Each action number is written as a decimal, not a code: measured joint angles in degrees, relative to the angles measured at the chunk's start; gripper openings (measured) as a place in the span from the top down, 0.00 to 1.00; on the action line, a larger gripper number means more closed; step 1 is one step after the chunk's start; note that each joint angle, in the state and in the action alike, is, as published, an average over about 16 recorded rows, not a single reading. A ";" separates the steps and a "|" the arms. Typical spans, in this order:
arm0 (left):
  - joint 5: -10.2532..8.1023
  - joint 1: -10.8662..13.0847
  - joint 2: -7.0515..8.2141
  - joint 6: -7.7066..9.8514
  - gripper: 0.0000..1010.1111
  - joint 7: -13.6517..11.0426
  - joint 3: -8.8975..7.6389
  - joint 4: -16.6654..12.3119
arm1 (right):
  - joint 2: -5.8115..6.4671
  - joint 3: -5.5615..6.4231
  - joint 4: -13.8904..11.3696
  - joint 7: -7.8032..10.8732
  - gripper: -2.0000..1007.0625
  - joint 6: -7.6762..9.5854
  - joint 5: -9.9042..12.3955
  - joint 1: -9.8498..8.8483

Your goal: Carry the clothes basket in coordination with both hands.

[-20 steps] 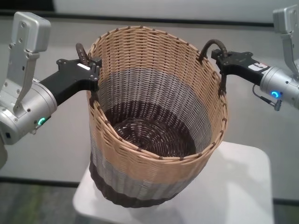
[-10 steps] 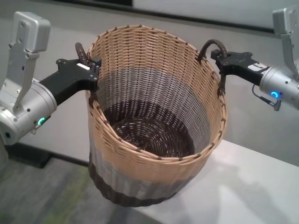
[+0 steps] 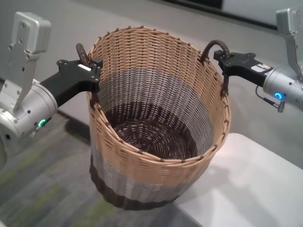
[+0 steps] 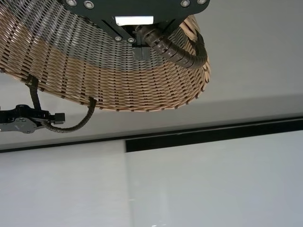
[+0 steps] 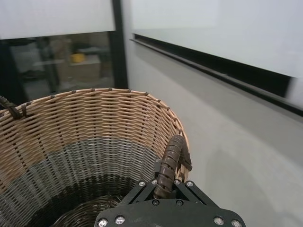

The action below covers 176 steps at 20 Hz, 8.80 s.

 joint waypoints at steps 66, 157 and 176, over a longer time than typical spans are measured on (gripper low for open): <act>-0.36 1.03 -0.32 -0.47 1.00 0.31 -1.21 0.88 | -1.17 -2.25 2.66 1.12 0.98 -0.86 -0.07 1.62; 9.02 -1.28 -1.14 -5.21 0.97 -4.88 2.48 18.96 | -14.47 -8.14 35.82 7.56 0.98 -13.29 -11.65 12.98; 9.00 -1.29 -1.14 -5.18 0.44 -4.88 2.47 18.90 | -14.45 -8.15 35.77 7.56 0.55 -13.29 -11.63 12.97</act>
